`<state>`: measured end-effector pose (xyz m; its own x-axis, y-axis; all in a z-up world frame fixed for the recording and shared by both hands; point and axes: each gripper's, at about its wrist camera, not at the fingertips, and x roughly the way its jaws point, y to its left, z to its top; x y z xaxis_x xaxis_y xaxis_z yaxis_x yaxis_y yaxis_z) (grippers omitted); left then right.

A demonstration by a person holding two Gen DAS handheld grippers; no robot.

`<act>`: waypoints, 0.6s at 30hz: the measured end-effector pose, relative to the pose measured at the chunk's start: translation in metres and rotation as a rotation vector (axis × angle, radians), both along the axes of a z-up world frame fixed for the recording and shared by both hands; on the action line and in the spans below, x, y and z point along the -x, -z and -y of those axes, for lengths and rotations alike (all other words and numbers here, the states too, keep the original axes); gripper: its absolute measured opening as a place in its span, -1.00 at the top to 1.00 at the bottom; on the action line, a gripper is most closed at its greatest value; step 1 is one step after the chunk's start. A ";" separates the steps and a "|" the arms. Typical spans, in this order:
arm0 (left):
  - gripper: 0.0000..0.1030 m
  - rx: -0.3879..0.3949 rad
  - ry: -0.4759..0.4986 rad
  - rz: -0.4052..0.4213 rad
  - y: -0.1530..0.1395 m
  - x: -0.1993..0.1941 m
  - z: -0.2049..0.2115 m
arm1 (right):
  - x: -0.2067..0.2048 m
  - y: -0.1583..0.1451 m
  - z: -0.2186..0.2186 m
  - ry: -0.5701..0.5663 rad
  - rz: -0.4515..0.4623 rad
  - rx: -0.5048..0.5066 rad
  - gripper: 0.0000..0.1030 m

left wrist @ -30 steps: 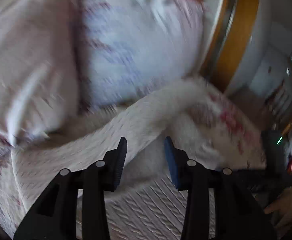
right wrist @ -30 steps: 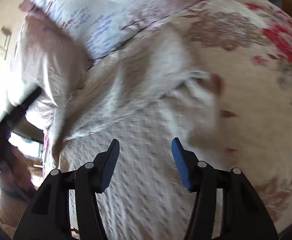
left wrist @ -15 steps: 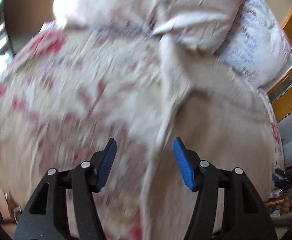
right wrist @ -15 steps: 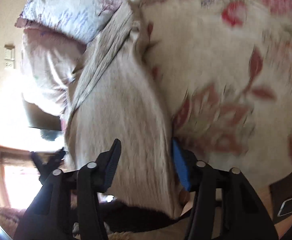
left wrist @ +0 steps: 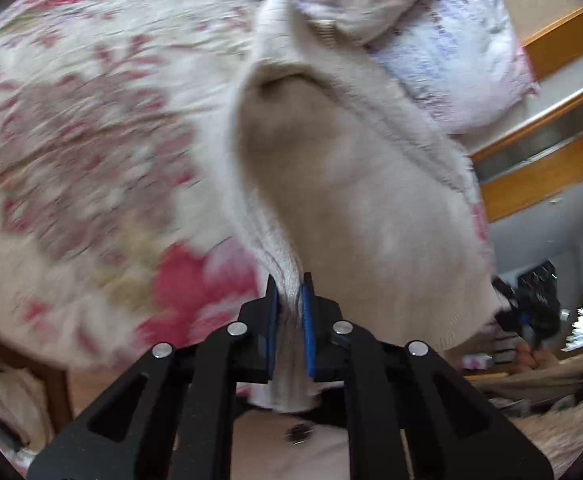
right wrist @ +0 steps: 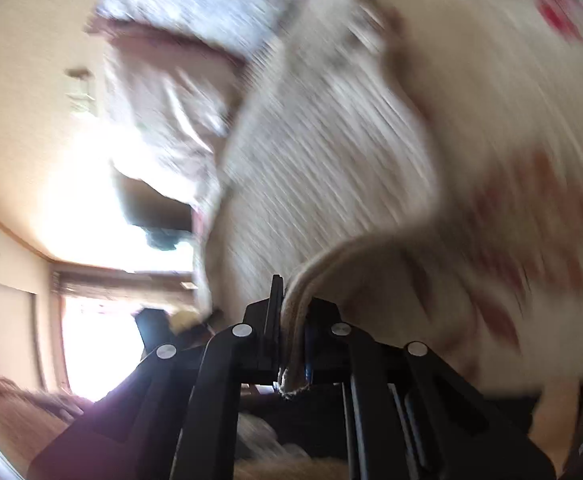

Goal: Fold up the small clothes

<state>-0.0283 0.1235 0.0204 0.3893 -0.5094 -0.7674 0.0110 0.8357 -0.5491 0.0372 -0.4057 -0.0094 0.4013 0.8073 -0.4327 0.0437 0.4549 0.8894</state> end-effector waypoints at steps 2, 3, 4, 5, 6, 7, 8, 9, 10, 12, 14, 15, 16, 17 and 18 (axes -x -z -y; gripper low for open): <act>0.82 0.033 0.036 0.063 -0.016 -0.032 0.007 | -0.031 -0.026 0.004 0.029 0.095 -0.009 0.83; 0.83 0.033 0.039 0.105 -0.027 -0.052 0.006 | -0.047 -0.037 0.005 0.042 0.132 -0.005 0.83; 0.83 0.038 0.032 0.140 -0.037 -0.069 0.004 | -0.067 -0.048 0.008 0.064 0.167 0.000 0.83; 0.83 0.060 0.008 0.198 -0.052 -0.097 0.000 | -0.090 -0.060 0.013 0.096 0.207 0.007 0.83; 0.82 0.077 -0.028 0.247 -0.065 -0.123 -0.006 | -0.109 -0.070 0.015 0.130 0.239 0.022 0.83; 0.78 0.075 -0.066 0.282 -0.075 -0.147 -0.009 | -0.136 -0.081 0.019 0.188 0.268 0.064 0.83; 0.73 0.049 -0.114 0.302 -0.081 -0.171 -0.012 | -0.154 -0.085 0.021 0.224 0.274 0.089 0.81; 0.60 0.027 -0.148 0.301 -0.084 -0.191 -0.013 | -0.171 -0.086 0.023 0.259 0.264 0.106 0.76; 0.31 -0.002 -0.183 0.274 -0.082 -0.212 -0.016 | -0.190 -0.084 0.025 0.296 0.230 0.129 0.42; -0.08 -0.049 -0.223 0.223 -0.075 -0.230 -0.022 | -0.201 -0.077 0.027 0.350 0.155 0.138 -0.26; -0.15 -0.033 -0.202 0.192 -0.061 -0.230 -0.029 | -0.190 -0.069 0.024 0.352 0.148 0.120 -0.42; -0.15 -0.032 -0.196 0.175 -0.053 -0.229 -0.033 | -0.187 -0.067 0.020 0.333 0.151 0.145 -0.45; -0.15 -0.028 -0.190 0.150 -0.043 -0.228 -0.036 | -0.183 -0.062 0.015 0.311 0.143 0.207 -0.45; -0.15 -0.018 -0.191 0.109 -0.029 -0.229 -0.040 | -0.181 -0.059 0.012 0.298 0.126 0.236 -0.45; -0.12 -0.002 -0.198 0.074 -0.019 -0.231 -0.042 | -0.178 -0.050 0.014 0.291 0.090 0.239 -0.45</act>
